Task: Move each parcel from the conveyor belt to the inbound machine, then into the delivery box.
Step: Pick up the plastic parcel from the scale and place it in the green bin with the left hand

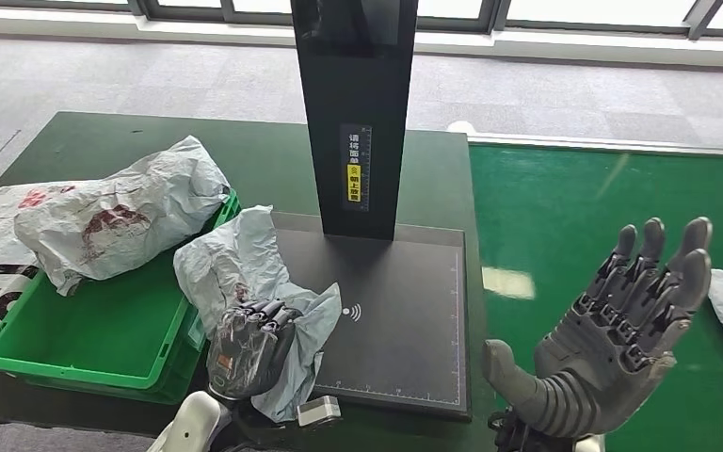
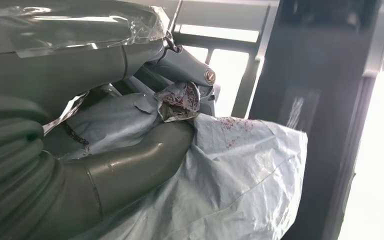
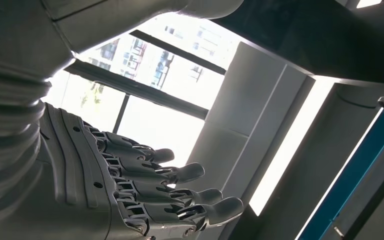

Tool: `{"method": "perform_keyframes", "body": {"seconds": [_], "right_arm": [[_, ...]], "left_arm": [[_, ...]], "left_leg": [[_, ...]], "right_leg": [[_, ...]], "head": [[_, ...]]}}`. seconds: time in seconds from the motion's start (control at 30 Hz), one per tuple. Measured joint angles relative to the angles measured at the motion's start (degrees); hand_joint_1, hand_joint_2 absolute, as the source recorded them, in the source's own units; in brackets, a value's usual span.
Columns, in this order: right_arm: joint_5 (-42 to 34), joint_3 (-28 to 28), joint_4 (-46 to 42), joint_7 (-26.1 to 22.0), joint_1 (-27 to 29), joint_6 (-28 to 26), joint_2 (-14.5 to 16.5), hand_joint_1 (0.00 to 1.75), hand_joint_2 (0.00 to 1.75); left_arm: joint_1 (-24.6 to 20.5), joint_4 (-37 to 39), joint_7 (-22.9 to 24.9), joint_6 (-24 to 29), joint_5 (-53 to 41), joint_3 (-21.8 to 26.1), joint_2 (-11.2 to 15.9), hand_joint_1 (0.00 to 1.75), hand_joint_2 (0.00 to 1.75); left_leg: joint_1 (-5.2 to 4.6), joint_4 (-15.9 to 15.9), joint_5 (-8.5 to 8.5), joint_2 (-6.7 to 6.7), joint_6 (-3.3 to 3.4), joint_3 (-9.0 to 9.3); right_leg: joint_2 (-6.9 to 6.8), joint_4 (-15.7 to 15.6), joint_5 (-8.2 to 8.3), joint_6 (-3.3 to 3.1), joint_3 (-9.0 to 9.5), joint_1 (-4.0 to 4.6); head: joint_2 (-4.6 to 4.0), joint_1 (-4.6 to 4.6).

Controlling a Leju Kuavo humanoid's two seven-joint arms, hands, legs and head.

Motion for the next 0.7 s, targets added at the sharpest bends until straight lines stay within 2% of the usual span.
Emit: {"method": "perform_keyframes", "body": {"seconds": [0.2,0.4,0.7], "right_arm": [[0.1,0.0,-0.7,0.0,0.1,0.0,0.0,0.0,1.75],[0.3,0.0,-1.3,0.0,0.1,0.0,0.0,0.0,1.75],[0.3,0.0,-1.8,0.0,0.1,0.0,0.0,0.0,1.75]], "left_arm": [[1.1,-7.3,-4.8,1.4,1.6,0.0,-1.2,1.75,1.75],[0.9,-9.3,-10.9,1.4,4.8,1.0,-2.8,1.75,1.75],[0.0,-8.9,-12.1,1.4,6.2,2.0,-3.9,1.75,1.75]], "left_leg": [[0.0,0.0,0.0,-0.02,0.0,-0.01],[0.01,0.0,0.0,-0.02,0.0,0.0],[0.01,0.0,0.0,-0.02,0.0,-0.01]], "right_leg": [[-0.01,0.0,0.0,0.0,0.01,0.01],[-0.02,0.0,0.0,0.0,0.01,0.01],[-0.01,0.0,0.0,0.0,0.0,0.01]], "head": [[0.0,0.0],[0.0,0.0],[0.0,0.0]]}}
